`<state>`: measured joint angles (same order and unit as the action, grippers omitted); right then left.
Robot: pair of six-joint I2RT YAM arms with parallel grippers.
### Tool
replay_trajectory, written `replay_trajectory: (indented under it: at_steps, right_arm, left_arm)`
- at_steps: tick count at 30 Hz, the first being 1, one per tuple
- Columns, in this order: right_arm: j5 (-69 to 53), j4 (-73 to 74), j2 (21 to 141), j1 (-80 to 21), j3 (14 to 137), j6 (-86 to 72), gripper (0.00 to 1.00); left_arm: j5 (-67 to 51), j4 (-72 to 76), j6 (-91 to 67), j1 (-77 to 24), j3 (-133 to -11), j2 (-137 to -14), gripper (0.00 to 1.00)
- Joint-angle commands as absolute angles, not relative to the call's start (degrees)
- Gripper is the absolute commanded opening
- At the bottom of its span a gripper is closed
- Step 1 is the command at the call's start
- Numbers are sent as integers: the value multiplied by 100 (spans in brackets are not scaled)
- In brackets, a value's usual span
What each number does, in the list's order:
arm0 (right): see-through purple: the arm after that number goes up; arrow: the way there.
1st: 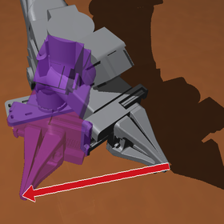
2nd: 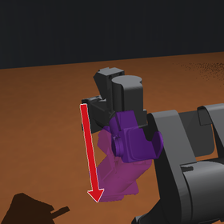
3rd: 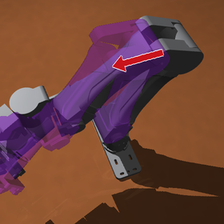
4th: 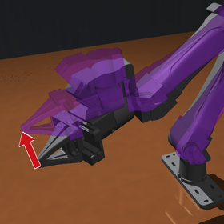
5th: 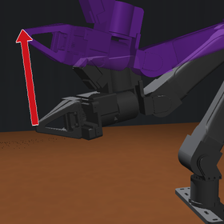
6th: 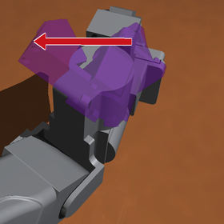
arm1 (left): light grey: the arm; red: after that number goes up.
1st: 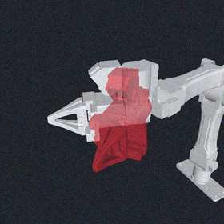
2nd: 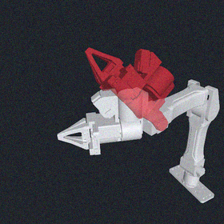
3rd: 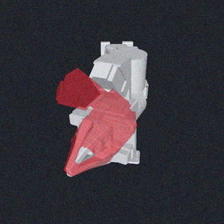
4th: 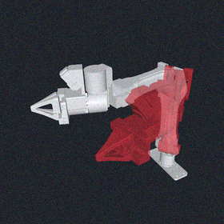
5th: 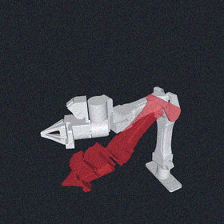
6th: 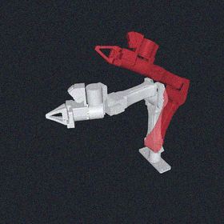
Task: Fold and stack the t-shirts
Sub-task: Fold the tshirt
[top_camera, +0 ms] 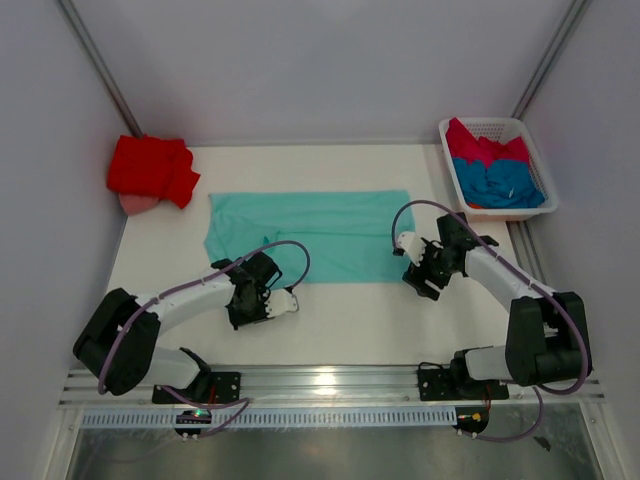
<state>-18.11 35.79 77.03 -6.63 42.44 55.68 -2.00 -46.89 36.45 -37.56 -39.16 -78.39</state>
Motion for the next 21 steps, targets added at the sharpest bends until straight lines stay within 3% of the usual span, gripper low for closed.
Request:
replay_trajectory:
  at_steps: [1, 19, 21]
  right_arm:
    - [-2047, 3419, 7848, -659, 4420, 5625, 77]
    - [-2294, 3322, 8411, -659, 4711, 5687, 78]
    - [-2320, 3322, 8490, -659, 4772, 5678, 72]
  left_arm:
    - [-422, -4570, 3630, -3788, -4052, -7919, 0]
    - [-413, -4597, 3630, -3779, -4139, -8051, 0]
    - [-413, -4588, 3630, -3788, -4148, -8068, 0]
